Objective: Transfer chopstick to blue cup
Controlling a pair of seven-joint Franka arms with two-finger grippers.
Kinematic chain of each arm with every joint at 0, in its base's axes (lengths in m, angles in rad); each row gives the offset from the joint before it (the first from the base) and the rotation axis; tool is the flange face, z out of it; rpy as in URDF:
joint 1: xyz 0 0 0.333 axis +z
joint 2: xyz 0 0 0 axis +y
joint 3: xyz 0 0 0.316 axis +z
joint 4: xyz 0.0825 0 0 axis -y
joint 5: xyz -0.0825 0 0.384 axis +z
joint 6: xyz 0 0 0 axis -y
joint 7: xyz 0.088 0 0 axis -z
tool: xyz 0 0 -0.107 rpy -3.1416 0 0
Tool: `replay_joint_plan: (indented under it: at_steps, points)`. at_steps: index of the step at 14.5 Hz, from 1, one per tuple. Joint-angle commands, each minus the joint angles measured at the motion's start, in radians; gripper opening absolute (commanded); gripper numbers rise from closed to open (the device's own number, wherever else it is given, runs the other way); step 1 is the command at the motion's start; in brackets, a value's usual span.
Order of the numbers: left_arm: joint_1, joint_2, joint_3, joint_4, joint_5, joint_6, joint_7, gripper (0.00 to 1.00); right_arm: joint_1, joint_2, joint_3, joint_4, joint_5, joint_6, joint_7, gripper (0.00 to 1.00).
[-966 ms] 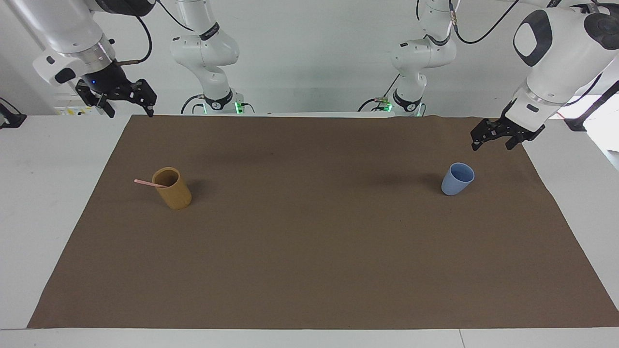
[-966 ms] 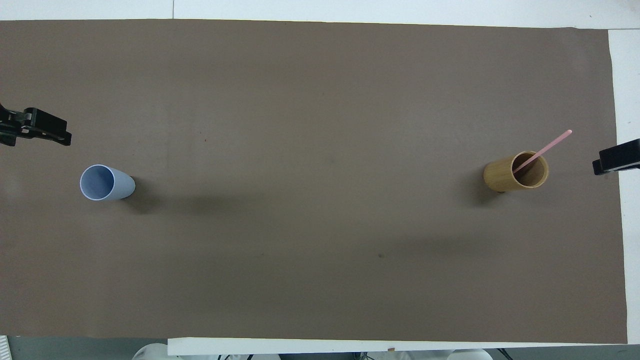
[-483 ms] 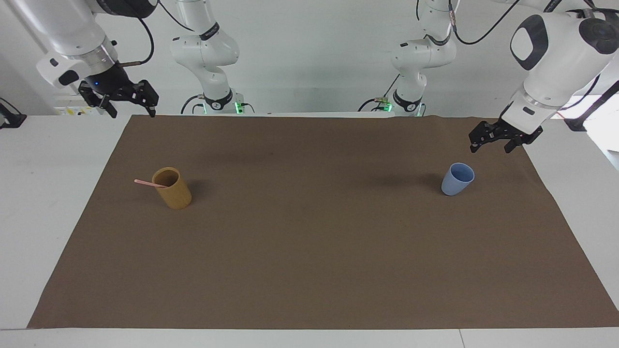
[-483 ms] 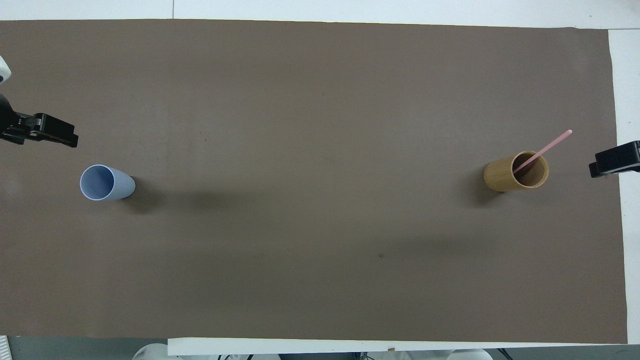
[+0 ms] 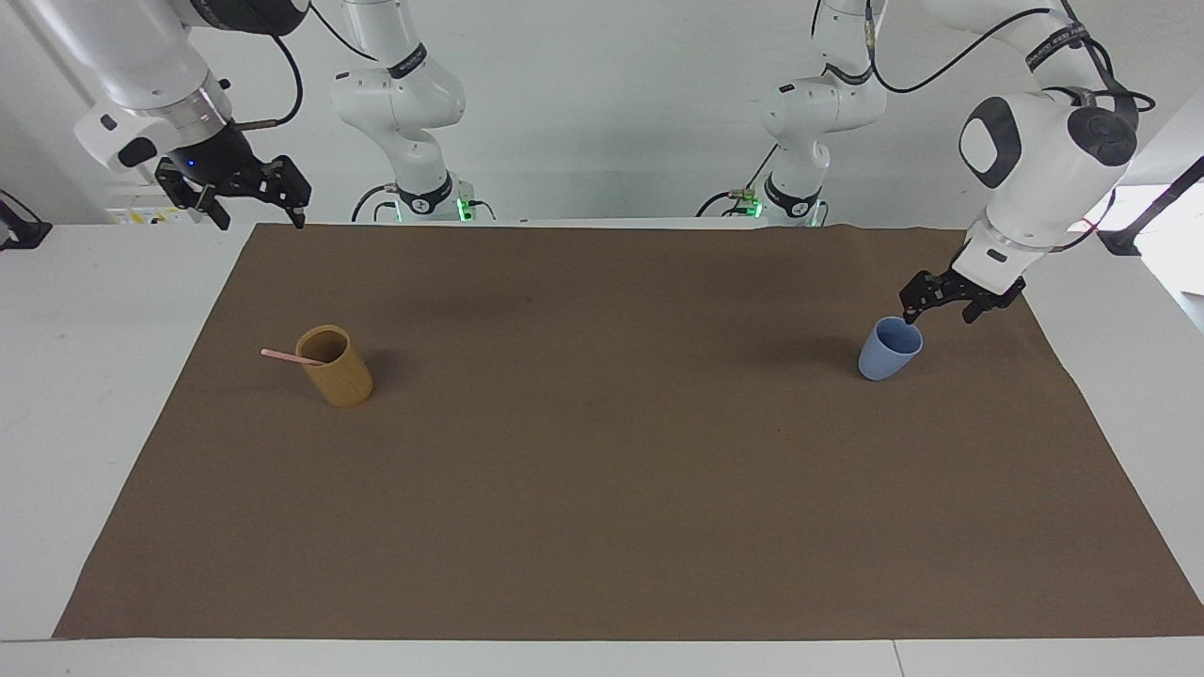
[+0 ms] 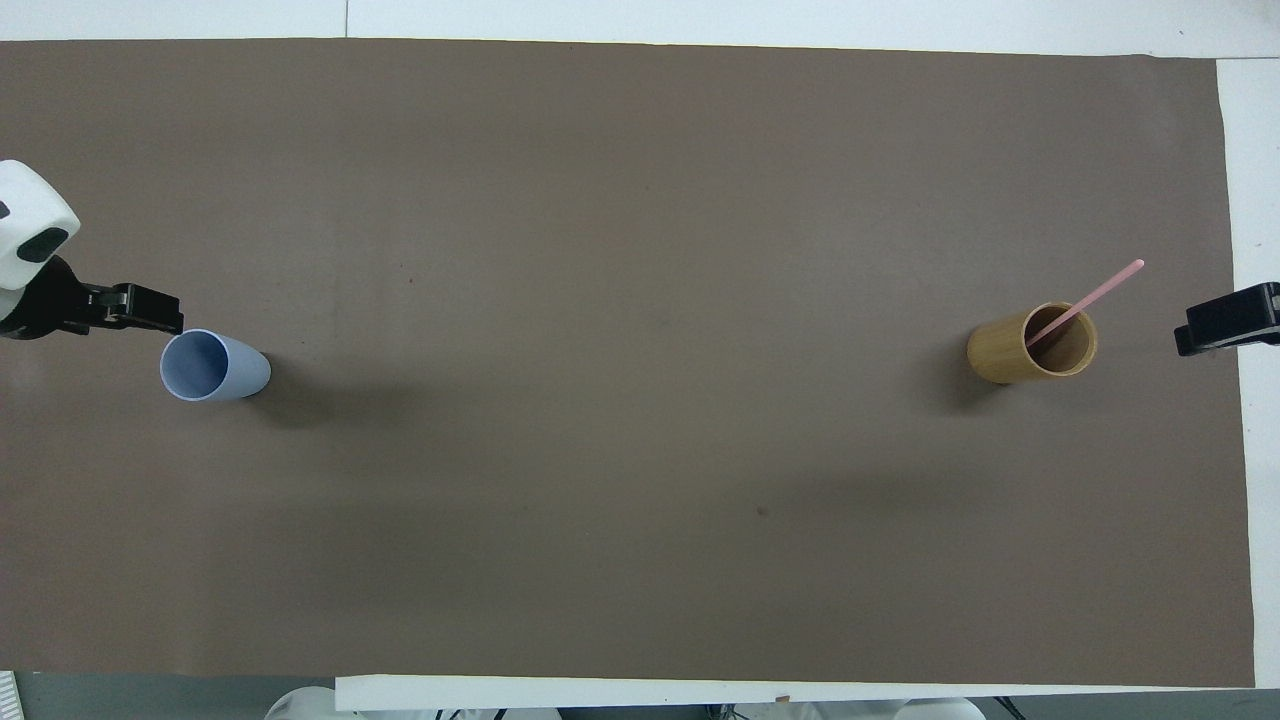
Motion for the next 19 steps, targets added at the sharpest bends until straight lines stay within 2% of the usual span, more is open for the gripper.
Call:
replay_joint_plan:
  at_steps: [1, 8, 9, 10, 15, 18, 19]
  points:
    - [0.011, -0.035, -0.002, -0.133, -0.001, 0.124, -0.018, 0.98, 0.0, -0.021, 0.003, -0.027, 0.015, 0.004, 0.014, 1.0]
    - [0.063, -0.027, -0.002, -0.19, -0.001, 0.18, 0.007, 0.95, -0.002, -0.032, 0.003, -0.043, 0.015, 0.001, 0.006, 1.0]
    - [0.063, -0.027, -0.002, -0.19, -0.001, 0.18, 0.012, 0.87, -0.002, -0.032, 0.003, -0.043, 0.015, 0.001, 0.006, 1.0]
    - [0.063, -0.027, -0.002, -0.19, -0.001, 0.178, 0.009, 0.69, -0.002, -0.032, 0.003, -0.043, 0.013, 0.001, 0.006, 1.0]
    - [0.062, -0.027, -0.004, -0.202, -0.001, 0.178, -0.002, 0.38, 0.0, -0.033, 0.003, -0.045, 0.015, 0.001, 0.006, 1.0]
    - [0.062, -0.027, -0.002, -0.206, -0.001, 0.178, 0.009, 0.06, 0.0, -0.033, 0.004, -0.05, 0.015, 0.001, 0.006, 1.0]
    - [0.062, -0.027, -0.002, -0.206, -0.001, 0.178, 0.009, 0.0, -0.002, -0.033, 0.003, -0.05, 0.015, 0.001, 0.006, 1.0]
